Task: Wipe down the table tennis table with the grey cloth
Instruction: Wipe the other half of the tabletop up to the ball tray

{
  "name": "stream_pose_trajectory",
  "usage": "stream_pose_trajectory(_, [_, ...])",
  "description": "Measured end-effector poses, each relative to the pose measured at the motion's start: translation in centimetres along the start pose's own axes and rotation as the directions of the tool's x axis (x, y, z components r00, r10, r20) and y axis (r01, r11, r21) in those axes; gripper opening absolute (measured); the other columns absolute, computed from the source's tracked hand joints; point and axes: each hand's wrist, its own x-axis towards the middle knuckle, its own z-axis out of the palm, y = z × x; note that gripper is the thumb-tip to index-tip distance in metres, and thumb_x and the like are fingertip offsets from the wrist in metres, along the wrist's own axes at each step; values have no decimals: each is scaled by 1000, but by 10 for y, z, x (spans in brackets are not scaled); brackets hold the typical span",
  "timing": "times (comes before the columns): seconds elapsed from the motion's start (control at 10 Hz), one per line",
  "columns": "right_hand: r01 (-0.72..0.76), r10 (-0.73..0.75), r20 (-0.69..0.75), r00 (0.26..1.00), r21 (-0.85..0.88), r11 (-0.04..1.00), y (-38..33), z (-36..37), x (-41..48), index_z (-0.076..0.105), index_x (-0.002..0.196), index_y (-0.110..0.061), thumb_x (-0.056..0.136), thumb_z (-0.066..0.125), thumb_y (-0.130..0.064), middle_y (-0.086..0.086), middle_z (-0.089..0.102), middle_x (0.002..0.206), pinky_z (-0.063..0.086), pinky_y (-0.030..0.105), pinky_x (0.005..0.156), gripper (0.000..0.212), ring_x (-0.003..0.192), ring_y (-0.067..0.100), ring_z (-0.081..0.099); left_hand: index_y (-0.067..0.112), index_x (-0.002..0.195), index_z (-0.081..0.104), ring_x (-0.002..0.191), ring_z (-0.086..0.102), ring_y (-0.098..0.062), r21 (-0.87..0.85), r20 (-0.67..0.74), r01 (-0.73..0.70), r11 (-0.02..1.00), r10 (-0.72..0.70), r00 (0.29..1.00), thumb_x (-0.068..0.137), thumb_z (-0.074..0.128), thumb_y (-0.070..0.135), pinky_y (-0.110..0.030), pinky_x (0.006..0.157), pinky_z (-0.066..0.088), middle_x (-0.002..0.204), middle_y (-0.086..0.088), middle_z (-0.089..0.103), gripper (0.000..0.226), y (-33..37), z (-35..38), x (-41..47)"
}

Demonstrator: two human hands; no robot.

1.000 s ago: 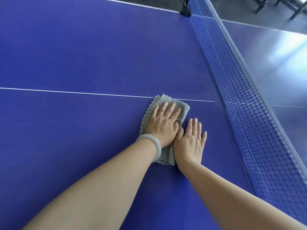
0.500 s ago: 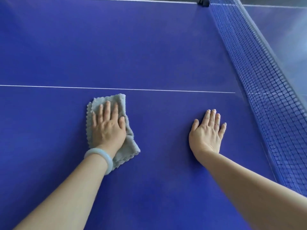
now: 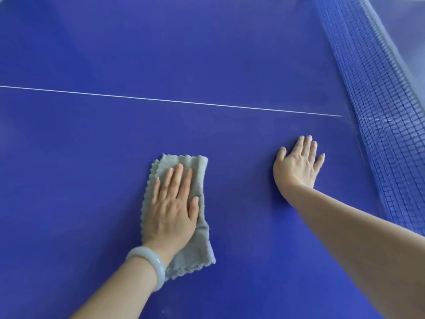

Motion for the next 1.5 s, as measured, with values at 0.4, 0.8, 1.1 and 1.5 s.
stream_pose_trajectory(0.4, [255, -263, 20, 965, 188, 949, 63, -39, -93, 22, 157, -11, 106, 33, -19, 2, 15, 166, -6, 33, 124, 53, 154, 15, 5, 18, 159, 4, 153, -4, -23, -67, 22, 141, 988, -140, 990, 99, 17, 40, -47, 123, -2, 167, -5, -1, 66, 22, -1, 5])
stream_pose_trajectory(0.8, [231, -225, 65, 972, -103, 968, 91, -12, -140, 4, 159, -14, 105, 21, -36, -2, -3, 167, -9, 37, 124, 61, 153, 12, -8, 8, 158, 6, 153, -8, -29, -139, 11, -360, 923, 365, 931, 103, 20, 37, -51, 122, 5, 166, -12, -3, 64, 132, 11, -153])
stream_pose_trajectory(1.1, [237, -230, 65, 971, -125, 964, 92, -10, -142, 2, 159, -13, 104, 17, -37, -1, -4, 167, -9, 39, 124, 62, 153, 13, -9, 12, 157, 17, 153, 9, -23, -28, 3, 35, 999, -35, 999, 98, 16, 39, -49, 123, 13, 165, -7, 13, 65, -33, 1, -131])
stream_pose_trajectory(1.5, [249, -243, 65, 968, -119, 961, 92, -10, -141, 4, 159, -13, 104, 18, -37, 0, -1, 167, -8, 40, 124, 62, 153, 14, -6, 16, 156, 28, 152, 14, -23, -131, 0, -541, 831, 546, 838, 97, 41, 38, -47, 120, 20, 165, -4, 17, 64, 67, 8, -205])
